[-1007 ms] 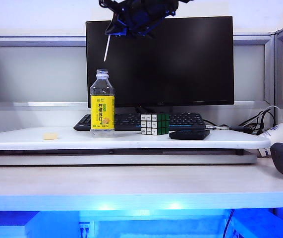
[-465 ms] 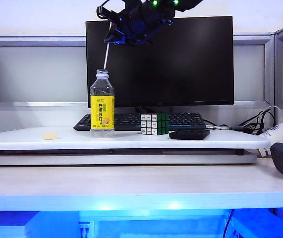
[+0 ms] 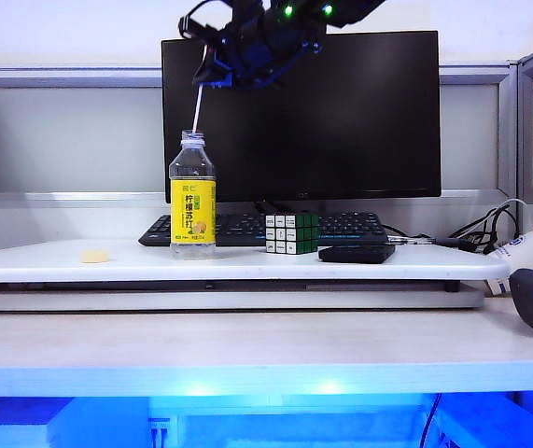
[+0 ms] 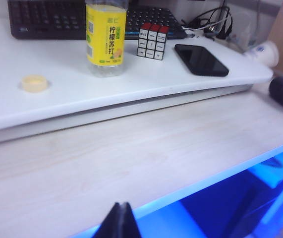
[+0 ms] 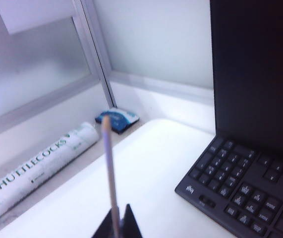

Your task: Grab a stick from the table and stick it in a plastic bottle.

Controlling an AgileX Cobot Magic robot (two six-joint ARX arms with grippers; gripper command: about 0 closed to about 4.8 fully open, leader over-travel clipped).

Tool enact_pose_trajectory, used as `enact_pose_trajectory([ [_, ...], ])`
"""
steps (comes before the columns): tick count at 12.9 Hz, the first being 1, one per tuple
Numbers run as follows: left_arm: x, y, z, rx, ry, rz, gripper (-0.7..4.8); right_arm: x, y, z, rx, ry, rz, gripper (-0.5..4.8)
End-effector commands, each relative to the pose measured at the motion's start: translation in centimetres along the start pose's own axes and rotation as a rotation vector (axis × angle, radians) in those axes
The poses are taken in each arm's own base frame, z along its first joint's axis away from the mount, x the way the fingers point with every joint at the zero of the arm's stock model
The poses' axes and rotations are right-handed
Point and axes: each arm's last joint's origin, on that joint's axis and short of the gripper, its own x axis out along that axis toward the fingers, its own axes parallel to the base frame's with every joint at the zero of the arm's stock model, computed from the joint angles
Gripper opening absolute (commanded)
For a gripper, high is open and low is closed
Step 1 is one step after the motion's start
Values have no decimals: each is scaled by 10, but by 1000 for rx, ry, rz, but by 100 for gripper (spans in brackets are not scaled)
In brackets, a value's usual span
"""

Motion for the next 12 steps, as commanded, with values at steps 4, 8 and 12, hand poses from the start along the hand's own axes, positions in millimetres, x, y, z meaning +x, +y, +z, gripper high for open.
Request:
enact_pose_trajectory([
  [4, 0, 0, 2, 67, -20, 16, -5, 5, 6, -2, -15, -17, 17, -5],
  [8, -1, -1, 17, 148, -154, 16, -5, 6, 5, -5, -39, -11, 14, -5],
  [12, -3, -2, 23, 158, -219, 9, -5, 6, 4, -5, -41, -11, 8, -6],
])
